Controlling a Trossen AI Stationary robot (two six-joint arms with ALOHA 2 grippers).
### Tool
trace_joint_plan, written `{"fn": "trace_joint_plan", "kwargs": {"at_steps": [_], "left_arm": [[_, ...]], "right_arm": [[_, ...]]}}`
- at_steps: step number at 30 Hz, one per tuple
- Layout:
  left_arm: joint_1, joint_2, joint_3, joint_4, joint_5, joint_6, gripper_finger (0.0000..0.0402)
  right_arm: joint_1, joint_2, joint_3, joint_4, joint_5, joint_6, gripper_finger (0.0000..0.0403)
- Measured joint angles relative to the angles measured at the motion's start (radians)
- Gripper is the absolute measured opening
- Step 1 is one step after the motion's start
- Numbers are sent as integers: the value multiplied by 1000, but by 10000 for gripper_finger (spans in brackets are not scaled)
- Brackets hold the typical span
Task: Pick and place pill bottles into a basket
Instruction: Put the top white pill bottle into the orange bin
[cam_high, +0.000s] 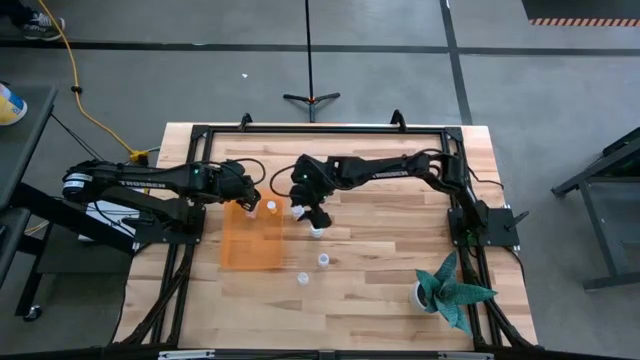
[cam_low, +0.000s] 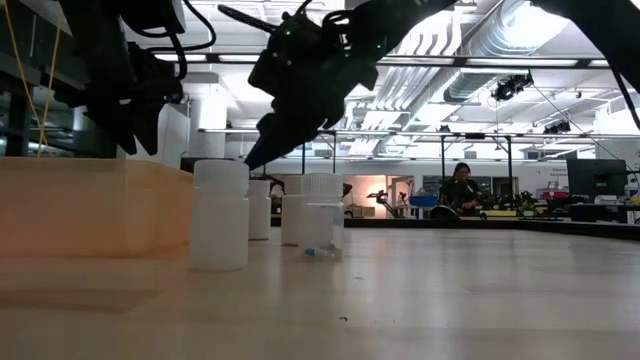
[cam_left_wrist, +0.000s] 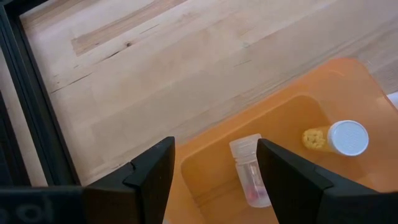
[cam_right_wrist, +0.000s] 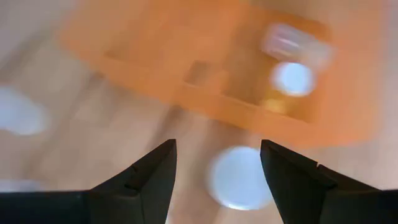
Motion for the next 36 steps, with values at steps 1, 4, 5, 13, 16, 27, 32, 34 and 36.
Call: {"fn": "trace_joint_plan", "kwargs": {"at_steps": [1,4,5,13,16,27,32,34,36], "left_arm": [[0,0,0,0,0,0,260],[0,0,0,0,0,0,260],[0,0,0,0,0,0,260],[0,0,0,0,0,0,260],[0,0,0,0,0,0,260],[0,0,0,0,0,0,260],[0,0,0,0,0,0,259],[0,0,0,0,0,0,260],[0,0,0,0,0,0,259]], "right_arm": [[0,0,1,5,44,0,222],[0,6,1,4,102,-1,223],[-1,7,1,1,99,-3,224],[1,35,0,0,76,-20,223],[1,38,2,13,83,-20,224],[1,41,1,3,97,-18,181],[1,41,1,-3,105,-7,147],[1,41,2,-3,104,6,145],[1,41,13,-13,108,21,145]]}}
